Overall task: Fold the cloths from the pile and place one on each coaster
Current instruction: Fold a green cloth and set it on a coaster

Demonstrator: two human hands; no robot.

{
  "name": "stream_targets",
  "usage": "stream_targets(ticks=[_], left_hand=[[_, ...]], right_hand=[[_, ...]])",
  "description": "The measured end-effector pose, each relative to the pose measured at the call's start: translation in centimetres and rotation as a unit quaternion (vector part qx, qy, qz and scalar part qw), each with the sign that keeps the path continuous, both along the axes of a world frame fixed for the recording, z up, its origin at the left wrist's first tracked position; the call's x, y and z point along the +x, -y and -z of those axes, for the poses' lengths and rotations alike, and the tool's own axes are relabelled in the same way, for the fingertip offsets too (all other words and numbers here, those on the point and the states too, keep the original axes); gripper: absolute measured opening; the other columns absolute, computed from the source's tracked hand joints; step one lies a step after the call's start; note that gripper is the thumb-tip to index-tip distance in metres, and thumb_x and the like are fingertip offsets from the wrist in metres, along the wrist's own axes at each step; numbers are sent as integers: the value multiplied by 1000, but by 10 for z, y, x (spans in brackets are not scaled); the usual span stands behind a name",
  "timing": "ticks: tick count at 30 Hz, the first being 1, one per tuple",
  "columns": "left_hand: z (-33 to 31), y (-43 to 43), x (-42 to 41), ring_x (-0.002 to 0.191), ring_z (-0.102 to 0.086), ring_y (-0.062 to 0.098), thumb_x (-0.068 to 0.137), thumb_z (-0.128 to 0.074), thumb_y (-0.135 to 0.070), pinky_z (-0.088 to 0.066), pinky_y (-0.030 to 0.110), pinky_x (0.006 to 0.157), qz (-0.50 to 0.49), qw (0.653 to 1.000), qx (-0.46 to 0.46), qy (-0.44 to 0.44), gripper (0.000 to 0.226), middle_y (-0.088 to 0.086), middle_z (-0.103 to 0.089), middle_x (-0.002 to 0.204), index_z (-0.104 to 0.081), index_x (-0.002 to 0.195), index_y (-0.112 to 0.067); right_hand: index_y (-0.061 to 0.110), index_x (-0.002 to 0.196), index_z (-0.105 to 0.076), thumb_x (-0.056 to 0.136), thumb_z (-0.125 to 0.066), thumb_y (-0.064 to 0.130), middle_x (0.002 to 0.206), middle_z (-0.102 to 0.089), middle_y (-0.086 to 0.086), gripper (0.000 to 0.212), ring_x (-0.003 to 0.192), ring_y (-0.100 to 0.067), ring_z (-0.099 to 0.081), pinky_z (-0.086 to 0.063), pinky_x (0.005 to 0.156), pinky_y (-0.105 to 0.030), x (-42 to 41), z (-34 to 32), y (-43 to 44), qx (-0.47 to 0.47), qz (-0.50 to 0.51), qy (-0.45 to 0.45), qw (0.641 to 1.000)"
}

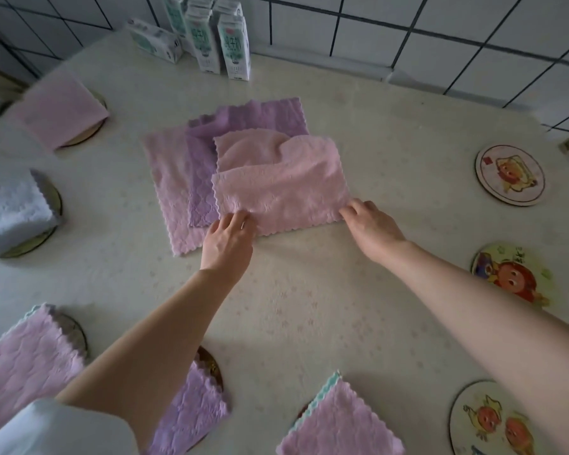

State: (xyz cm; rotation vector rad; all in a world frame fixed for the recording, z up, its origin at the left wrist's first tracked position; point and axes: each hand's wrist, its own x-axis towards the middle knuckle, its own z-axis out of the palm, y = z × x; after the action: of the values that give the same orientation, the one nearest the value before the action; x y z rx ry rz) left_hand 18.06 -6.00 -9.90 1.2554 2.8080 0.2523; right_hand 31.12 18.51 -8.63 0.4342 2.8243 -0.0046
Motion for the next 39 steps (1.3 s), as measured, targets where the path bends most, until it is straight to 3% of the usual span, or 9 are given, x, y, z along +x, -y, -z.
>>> stream_targets(ticks=[7, 10, 14, 18, 24, 30, 33, 36, 39], left_hand=[[3, -2, -16, 82, -64, 28, 75, -67, 1, -56, 40, 50, 17, 1000, 16, 7, 17, 2, -71, 94, -71, 88, -9], [-8, -6, -22, 88, -64, 25, 86, -58, -12, -55, 38, 56, -28, 998, 34, 46, 16, -2, -72, 91, -71, 92, -17], [-18, -10, -38, 74, -63, 30, 92, -50, -24, -50, 34, 58, -94, 987, 56, 117, 19, 3, -69, 81, -69, 97, -24], [-32, -13, -50, 69, -63, 30, 92, -53, -27, -55, 39, 59, -99, 980, 109, 135, 20, 6, -70, 78, -70, 102, -21], [-60, -18, -69, 67, -61, 27, 94, -51, -26, -51, 34, 54, -75, 985, 100, 116, 18, 3, -67, 75, -68, 99, -22], [-101, -37, -100, 84, -62, 34, 94, -47, -25, -54, 44, 69, -118, 981, 111, 107, 23, 12, -68, 95, -66, 105, -16], [-127, -54, -111, 76, -64, 33, 96, -45, -20, -58, 41, 58, -142, 957, 180, 178, 20, 15, -63, 97, -62, 101, -11], [-153, -70, -115, 78, -65, 33, 97, -45, -15, -59, 41, 61, -167, 929, 258, 205, 18, 12, -60, 93, -61, 103, -9], [-175, -84, -110, 74, -61, 27, 97, -45, -17, -51, 36, 61, -153, 931, 292, 157, 20, 9, -60, 89, -62, 104, -9]], right_hand=[[8, 88, -59, 61, -68, -9, 91, -57, -10, 34, 81, -32, -56, -30, 51, -31, -19, 2, -8, 44, -40, -17, 998], [9, 72, -56, 44, -82, -7, 72, -57, -6, 41, 61, -29, -57, -24, 43, -23, -25, 4, -13, 51, -27, -18, 998], [10, 92, -52, 85, -65, 24, 93, -61, -8, 21, 85, -32, -56, -36, 55, -33, -29, 3, -14, 25, -26, -67, 997], [10, 111, -54, 84, -58, 50, 108, -59, -9, 48, 100, -32, -54, -38, 68, -36, -29, 1, -3, 10, -65, -50, 997], [15, 111, -54, 92, -45, 9, 112, -58, -5, 22, 106, -28, -50, -40, 74, -35, -41, -3, -8, -4, 32, -58, 998], [16, 96, -60, 90, -44, 15, 98, -65, -12, 17, 89, -32, -61, -41, 64, -32, -82, -64, -32, -160, 204, -220, 940], [14, 96, -66, 89, -45, 11, 97, -68, -13, 22, 89, -33, -64, -53, 79, -38, -98, -98, -44, -262, 249, -307, 880], [11, 102, -68, 90, -49, 10, 103, -68, -7, 22, 97, -21, -61, -39, 80, -18, -101, -129, -54, -266, 257, -352, 860], [9, 104, -68, 91, -50, 9, 101, -67, -3, 22, 91, -12, -56, -33, 71, -13, -92, -155, -59, -256, 252, -396, 845]])
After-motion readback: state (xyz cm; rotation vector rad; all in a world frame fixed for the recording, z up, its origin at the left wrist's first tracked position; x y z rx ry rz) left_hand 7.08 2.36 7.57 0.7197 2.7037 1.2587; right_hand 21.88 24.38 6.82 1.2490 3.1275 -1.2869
